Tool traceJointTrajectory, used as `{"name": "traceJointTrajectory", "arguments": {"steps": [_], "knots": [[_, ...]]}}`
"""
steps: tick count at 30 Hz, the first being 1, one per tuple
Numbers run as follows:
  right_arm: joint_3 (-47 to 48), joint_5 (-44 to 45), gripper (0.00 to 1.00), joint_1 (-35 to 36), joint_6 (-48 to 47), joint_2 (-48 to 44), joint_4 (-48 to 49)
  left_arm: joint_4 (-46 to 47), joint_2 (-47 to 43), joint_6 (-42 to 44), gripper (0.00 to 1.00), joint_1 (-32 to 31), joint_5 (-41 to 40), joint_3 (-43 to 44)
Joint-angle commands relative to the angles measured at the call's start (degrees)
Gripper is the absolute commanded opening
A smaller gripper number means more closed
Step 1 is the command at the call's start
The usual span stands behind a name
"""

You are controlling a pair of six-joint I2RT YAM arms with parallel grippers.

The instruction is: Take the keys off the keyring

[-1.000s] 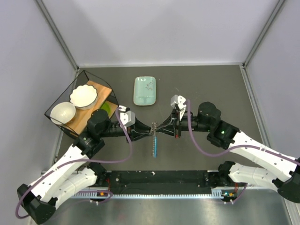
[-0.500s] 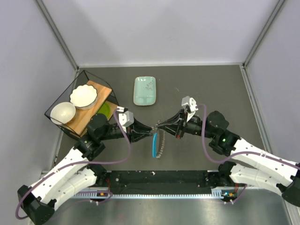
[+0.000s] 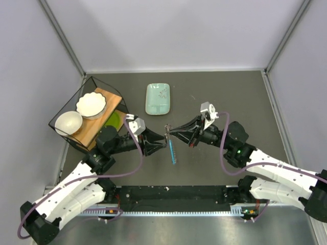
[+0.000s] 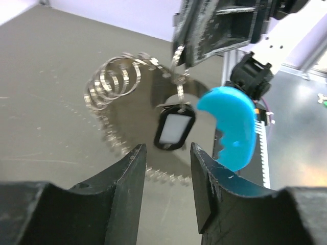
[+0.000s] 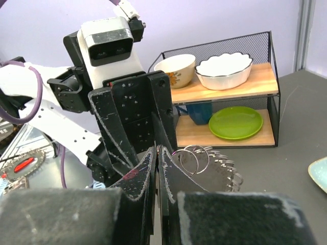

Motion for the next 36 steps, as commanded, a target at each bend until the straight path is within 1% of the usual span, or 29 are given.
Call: {"name": "traceJointTrajectory", "arguments": {"steps": [1, 4, 7, 9, 12, 13, 16, 23, 29, 36], "knots": [[0.1, 0.3, 0.00, 0.0, -1.5, -2.7, 5.8, -3.4, -3.7, 1.7, 0.46, -0.1, -9.3, 3.8], [-0.6, -1.1, 0.00, -0.1, -1.7, -3.3, 6.1, -4.3, -5.3, 1.4, 0.47, -0.1, -12.2, 5.2], [-1.6, -2.8, 0.00, -0.1, -1.3, -3.5, 7.2, -4.6, -5.8, 1.3, 0.48, 0.0, -10.6, 7.8], [-2.6, -3.6, 0.00, -0.1, -1.1, -4.0, 8.9, -4.9, -5.1, 0.8, 0.47, 0.0, -9.8, 9.3], [-3.2, -5.5, 0.00, -0.1, -0.5, -4.3, 11.3, -4.7, -3.4, 0.1, 0.44, -0.1, -4.4, 12.1], [-3.3, -6.2, 0.00, -0.1, -0.2, -4.4, 12.5, -4.3, -2.8, -0.1, 0.43, -0.1, -1.3, 13.0], [-3.9, -7.2, 0.00, -0.2, 0.4, -4.4, 14.5, -4.0, -0.6, -0.6, 0.41, -0.1, 3.6, 14.5], [-3.9, -8.3, 0.00, -0.1, 0.9, -4.5, 15.5, -3.3, 3.0, -1.1, 0.38, -0.1, 9.4, 14.9], [-3.9, -9.2, 0.00, -0.1, 1.1, -4.2, 15.7, -1.6, 3.6, -1.5, 0.36, -0.1, 9.3, 14.4], [-3.9, -9.7, 0.00, 0.0, 1.5, -3.5, 15.9, -0.1, 4.2, -2.8, 0.35, -0.1, 10.4, 14.2]]}}
